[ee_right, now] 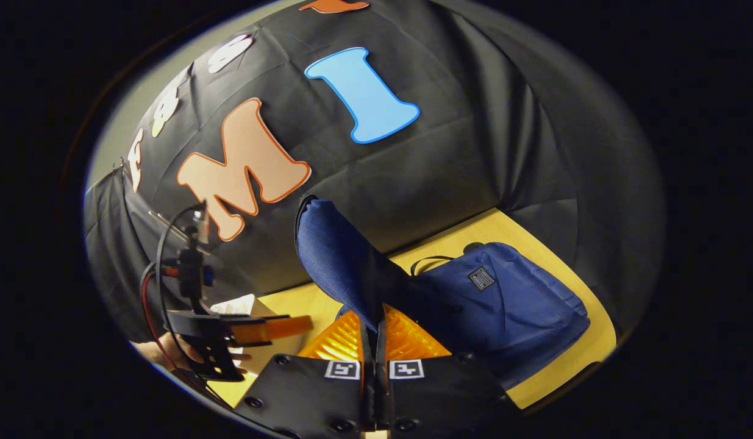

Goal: Open the schoolbag, grab two books from the bookshelf and put them into the schoolbag.

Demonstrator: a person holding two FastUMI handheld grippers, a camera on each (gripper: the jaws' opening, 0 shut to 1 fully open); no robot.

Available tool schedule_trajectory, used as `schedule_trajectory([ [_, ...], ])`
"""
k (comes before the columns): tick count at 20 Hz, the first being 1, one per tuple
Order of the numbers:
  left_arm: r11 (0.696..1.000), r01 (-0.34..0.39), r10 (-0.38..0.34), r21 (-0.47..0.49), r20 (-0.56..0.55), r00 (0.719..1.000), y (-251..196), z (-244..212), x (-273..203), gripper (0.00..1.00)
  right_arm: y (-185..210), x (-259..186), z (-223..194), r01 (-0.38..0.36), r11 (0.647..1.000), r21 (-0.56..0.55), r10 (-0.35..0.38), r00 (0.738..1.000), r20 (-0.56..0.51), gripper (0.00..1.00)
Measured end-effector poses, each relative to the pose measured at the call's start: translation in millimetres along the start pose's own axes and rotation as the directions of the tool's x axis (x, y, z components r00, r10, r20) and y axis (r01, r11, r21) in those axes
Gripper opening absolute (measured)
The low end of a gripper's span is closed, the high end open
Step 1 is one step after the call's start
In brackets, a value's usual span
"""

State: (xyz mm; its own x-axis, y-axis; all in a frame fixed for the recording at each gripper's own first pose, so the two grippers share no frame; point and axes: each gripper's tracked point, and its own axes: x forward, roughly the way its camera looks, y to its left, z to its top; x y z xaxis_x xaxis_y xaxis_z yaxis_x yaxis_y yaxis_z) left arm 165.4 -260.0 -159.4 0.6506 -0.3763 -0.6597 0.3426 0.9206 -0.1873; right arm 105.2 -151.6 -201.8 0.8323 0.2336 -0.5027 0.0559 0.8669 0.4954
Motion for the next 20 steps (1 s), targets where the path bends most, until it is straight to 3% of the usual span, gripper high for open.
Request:
schedule_trajectory([
  [4, 0.995, -0.083, 0.075, 0.06, 0.131, 0.989, 34.0, 46.7, -43.1, 0.95, 1.6, 1.7, -2.4, 0.006, 1.0, -0.01, -0.006, 1.0, -0.009, 0.05],
  [11, 0.973, -0.229, 0.205, 0.041, 0.313, 0.927, 121.9, 112.9, -117.4, 0.95, 5.6, 7.0, -4.8, 0.018, 0.999, -0.031, -0.018, 1.0, -0.014, 0.02],
  [14, 0.953, -0.301, 0.289, -0.016, 0.33, 0.898, 181.0, 114.5, -149.5, 0.91, 4.4, 6.0, -5.3, 0.019, 0.999, -0.029, -0.02, 1.0, -0.018, 0.04],
  [15, 0.945, -0.325, 0.316, -0.027, 0.329, 0.89, 202.3, 113.7, -159.2, 0.95, 3.5, 6.8, -5.2, 0.02, 0.999, -0.033, -0.021, 1.0, -0.018, 0.04],
  [16, 0.93, -0.365, 0.355, -0.034, 0.331, 0.874, 225.5, 110.2, -172.7, 0.91, 3.0, 6.6, -4.2, 0.023, 0.999, -0.037, -0.023, 1.0, -0.016, 0.04],
  [20, 0.882, -0.466, 0.464, -0.077, 0.316, 0.827, 301.0, 85.5, -203.9, 0.95, 3.6, 10.3, -3.6, 0.028, 0.999, -0.032, -0.028, 0.999, -0.017, 0.04],
])
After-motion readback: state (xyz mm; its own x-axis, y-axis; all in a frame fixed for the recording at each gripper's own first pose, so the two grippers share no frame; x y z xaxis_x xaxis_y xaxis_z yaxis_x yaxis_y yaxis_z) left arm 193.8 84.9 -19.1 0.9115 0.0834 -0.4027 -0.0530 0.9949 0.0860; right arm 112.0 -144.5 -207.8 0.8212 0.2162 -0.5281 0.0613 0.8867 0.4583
